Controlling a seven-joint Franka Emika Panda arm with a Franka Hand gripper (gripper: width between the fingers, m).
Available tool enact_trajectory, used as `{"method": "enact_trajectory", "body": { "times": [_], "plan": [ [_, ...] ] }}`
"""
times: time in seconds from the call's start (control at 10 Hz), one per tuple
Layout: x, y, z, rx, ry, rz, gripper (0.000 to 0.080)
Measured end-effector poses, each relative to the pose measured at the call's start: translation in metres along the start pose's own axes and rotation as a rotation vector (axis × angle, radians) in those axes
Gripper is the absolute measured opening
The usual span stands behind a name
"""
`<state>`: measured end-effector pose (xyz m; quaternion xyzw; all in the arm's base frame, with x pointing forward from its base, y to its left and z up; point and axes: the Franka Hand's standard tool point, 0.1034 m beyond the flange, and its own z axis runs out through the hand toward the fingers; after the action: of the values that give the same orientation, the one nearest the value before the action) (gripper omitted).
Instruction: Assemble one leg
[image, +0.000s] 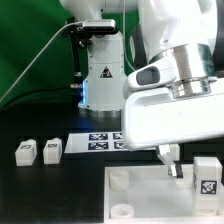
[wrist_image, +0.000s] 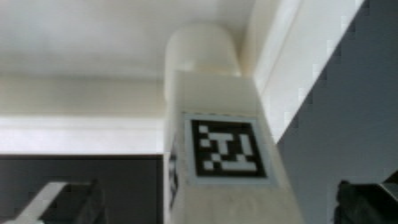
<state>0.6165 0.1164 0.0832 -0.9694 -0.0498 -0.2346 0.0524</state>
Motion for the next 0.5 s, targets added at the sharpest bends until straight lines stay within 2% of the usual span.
{"method": "enact_trajectory", "body": {
  "times": [0.1, 0.2, 0.5],
  "plan": [
    [0.0146, -0.003, -0.0091, 0.005, 0.007, 0.02, 0.0649],
    [0.0095, -0.0067, -0.0057, 0.015, -0.066, 0.042, 0.0649],
    [0.0095, -0.0067, -0.0057, 0.015, -0.066, 0.042, 0.0649]
  ]
}}
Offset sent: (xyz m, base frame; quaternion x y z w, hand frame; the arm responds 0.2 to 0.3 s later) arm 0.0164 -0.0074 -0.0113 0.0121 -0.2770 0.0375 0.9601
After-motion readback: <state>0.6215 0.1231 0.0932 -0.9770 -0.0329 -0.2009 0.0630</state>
